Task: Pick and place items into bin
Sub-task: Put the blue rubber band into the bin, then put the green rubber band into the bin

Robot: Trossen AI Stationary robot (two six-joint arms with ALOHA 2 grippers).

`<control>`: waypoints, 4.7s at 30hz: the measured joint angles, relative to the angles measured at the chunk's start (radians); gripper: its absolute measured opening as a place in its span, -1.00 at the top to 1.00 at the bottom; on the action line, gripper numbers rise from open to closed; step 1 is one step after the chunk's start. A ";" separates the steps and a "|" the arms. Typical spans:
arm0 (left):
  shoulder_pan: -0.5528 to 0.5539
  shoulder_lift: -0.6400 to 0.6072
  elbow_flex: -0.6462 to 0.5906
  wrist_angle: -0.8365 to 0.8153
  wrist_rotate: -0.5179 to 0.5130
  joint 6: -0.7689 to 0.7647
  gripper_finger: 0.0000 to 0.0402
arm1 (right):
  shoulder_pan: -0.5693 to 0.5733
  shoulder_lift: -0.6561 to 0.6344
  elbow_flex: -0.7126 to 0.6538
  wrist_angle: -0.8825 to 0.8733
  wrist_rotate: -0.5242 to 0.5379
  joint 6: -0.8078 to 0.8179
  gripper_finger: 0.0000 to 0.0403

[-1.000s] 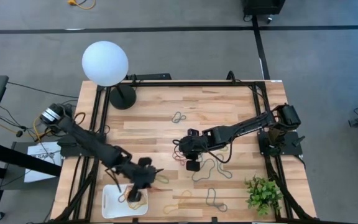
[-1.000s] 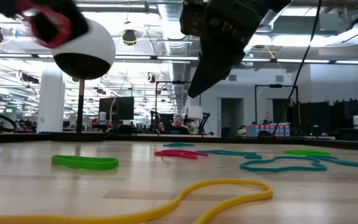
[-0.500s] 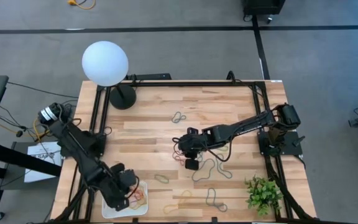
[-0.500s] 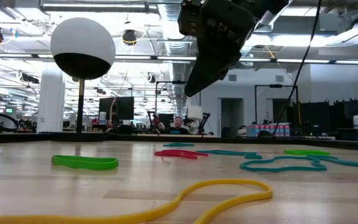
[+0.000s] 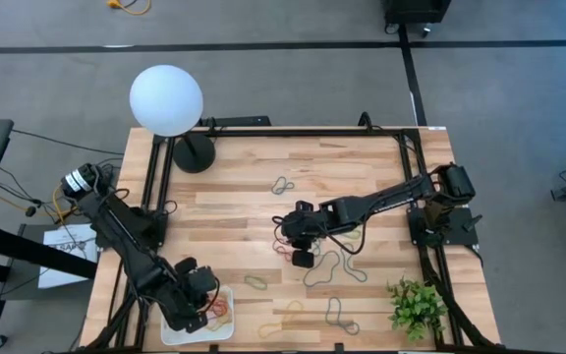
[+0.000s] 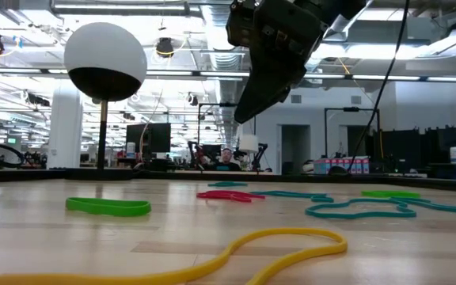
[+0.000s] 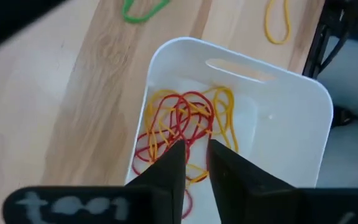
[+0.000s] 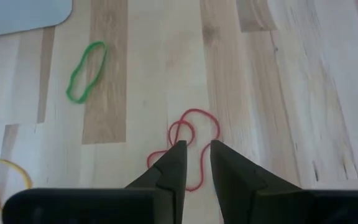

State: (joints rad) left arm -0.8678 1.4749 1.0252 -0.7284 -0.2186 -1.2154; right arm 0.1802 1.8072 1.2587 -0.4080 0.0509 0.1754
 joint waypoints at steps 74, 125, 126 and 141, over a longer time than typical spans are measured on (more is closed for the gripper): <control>1.091 0.417 0.108 0.503 0.259 1.094 0.98 | -0.254 -0.816 -0.851 0.342 0.055 0.011 0.69; 0.049 0.273 0.151 -0.104 0.032 -0.053 0.76 | -0.254 -0.738 -0.850 0.417 0.052 0.087 0.69; 0.051 0.273 0.151 -0.103 0.037 -0.053 0.73 | -0.253 -0.738 -0.850 0.413 0.051 0.087 0.69; 0.065 0.273 0.151 -0.146 0.048 0.075 0.65 | -0.072 -0.739 -0.850 0.151 0.031 0.291 0.69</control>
State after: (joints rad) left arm -0.8030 1.7481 1.1767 -0.8744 -0.1711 -1.1404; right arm 0.1085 1.0687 0.4084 -0.2574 0.0816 0.4665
